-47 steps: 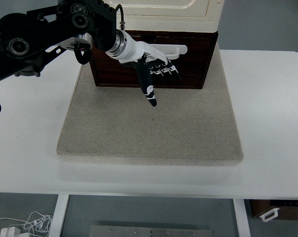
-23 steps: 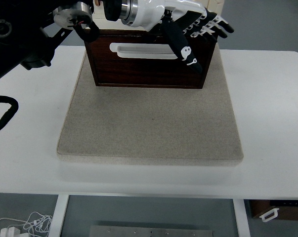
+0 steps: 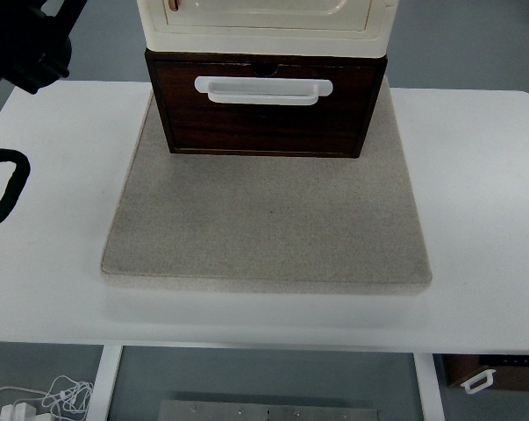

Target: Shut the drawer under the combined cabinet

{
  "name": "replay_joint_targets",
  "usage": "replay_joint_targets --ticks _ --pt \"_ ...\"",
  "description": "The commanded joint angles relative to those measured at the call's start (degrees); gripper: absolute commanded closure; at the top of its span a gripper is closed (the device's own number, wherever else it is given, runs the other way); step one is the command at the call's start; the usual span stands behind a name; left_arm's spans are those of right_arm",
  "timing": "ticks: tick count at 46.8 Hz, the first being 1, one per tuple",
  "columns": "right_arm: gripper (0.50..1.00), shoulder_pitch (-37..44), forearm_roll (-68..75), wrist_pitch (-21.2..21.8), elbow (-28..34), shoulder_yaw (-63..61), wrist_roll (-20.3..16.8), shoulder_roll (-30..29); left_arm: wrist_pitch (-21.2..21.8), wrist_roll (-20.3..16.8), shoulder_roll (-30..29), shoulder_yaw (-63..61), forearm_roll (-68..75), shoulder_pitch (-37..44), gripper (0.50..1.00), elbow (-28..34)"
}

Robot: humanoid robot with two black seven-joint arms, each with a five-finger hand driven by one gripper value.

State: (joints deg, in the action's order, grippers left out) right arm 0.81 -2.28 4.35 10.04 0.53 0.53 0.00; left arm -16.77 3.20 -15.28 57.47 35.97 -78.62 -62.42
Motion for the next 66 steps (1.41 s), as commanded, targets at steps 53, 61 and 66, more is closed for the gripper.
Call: replay_joint_targets --ticks 53,61,66 --pt "0.548 0.0 0.0 0.0 0.0 0.0 0.0 0.0 18.6 -0.2 -8.4 22.3 -21.8 1.5 0.5 26.2" --pt "0.548 0.1 0.0 0.0 0.1 0.0 0.0 0.0 18.9 -0.2 -8.8 22.4 -23.3 2.2 0.5 31.7" --pt "0.548 0.0 0.0 0.0 0.0 0.0 0.0 0.0 19.1 -0.2 -8.6 21.6 -23.2 2.6 0.5 36.7"
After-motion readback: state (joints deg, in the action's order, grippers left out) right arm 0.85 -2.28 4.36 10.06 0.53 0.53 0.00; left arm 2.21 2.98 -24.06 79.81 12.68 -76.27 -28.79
